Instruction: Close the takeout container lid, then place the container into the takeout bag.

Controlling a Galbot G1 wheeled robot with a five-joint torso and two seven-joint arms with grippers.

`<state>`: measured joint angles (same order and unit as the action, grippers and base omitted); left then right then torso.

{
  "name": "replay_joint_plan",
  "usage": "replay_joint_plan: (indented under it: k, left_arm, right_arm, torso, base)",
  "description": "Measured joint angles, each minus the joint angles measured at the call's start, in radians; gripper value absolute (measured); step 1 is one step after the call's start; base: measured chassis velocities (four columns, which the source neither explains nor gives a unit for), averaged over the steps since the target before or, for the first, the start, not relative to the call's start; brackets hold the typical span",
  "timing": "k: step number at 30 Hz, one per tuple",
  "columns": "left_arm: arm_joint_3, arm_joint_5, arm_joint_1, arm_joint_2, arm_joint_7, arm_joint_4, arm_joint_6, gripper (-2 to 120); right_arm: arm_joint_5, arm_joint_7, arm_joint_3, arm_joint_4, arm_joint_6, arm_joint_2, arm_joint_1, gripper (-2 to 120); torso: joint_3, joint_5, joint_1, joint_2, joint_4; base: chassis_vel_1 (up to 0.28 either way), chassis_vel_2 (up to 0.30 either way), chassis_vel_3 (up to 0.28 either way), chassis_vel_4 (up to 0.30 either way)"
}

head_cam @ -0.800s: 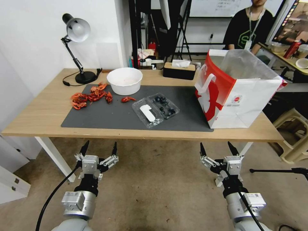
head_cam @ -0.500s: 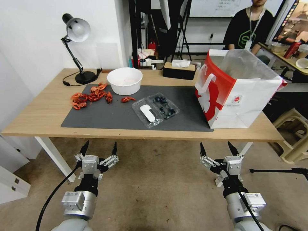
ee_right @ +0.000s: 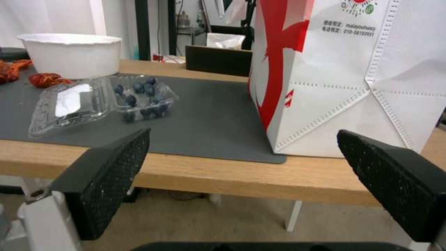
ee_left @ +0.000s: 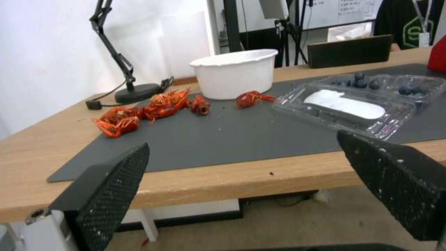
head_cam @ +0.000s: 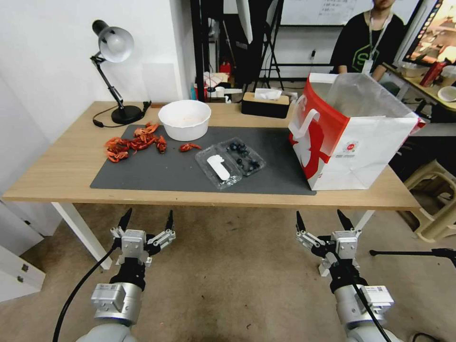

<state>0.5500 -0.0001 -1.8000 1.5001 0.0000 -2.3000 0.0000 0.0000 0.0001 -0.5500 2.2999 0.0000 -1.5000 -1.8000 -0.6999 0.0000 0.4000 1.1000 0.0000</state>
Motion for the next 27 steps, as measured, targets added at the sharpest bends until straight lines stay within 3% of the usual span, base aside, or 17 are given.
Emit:
replay_joint_plan:
  k: [4,9,10,15,22,27]
  left_arm:
    - [-0.015,-0.024,0.013,0.011,-0.005,-0.007,0.037,100]
    - [-0.095,-0.139,0.086,0.068,-0.031,-0.055,0.207,100]
    - [-0.100,-0.158,0.092,0.068,-0.036,-0.055,0.201,100]
    - [-0.100,-0.168,0.091,0.065,-0.037,-0.047,0.163,100]
    - [-0.093,-0.170,0.086,0.053,-0.031,-0.035,0.116,100]
    - [-0.087,-0.172,0.086,0.047,-0.028,-0.029,0.103,100]
  right_arm:
    - [0.010,0.002,-0.002,0.004,-0.029,0.000,0.013,100]
    - [0.069,0.019,-0.022,0.049,-0.185,-0.004,0.084,100]
    - [0.090,0.025,-0.029,0.064,-0.238,-0.006,0.108,100]
    - [0.153,0.034,-0.044,0.087,-0.320,0.002,0.165,100]
    - [0.188,0.040,-0.036,0.086,-0.302,0.031,0.182,100]
    - [0.259,0.073,-0.016,0.070,-0.290,0.095,0.226,100]
  torso:
    - [0.000,0.0002,0.000,0.000,0.0000]
    - [0.000,0.0000,0.000,0.000,-0.0001]
    - [0.000,0.0003,0.000,0.000,-0.0002]
    - [0.000,-0.0003,0.000,0.000,0.0003]
    - [0.000,0.0000,0.000,0.000,0.0000]
    - [0.000,0.0000,0.000,0.000,-0.0001]
  base:
    - [0.000,0.000,0.000,0.000]
    - [0.000,0.000,0.000,0.000]
    - [0.000,0.000,0.000,0.000]
    - [0.000,0.000,0.000,0.000]
    - [0.000,0.000,0.000,0.000]
    - [0.000,0.000,0.000,0.000]
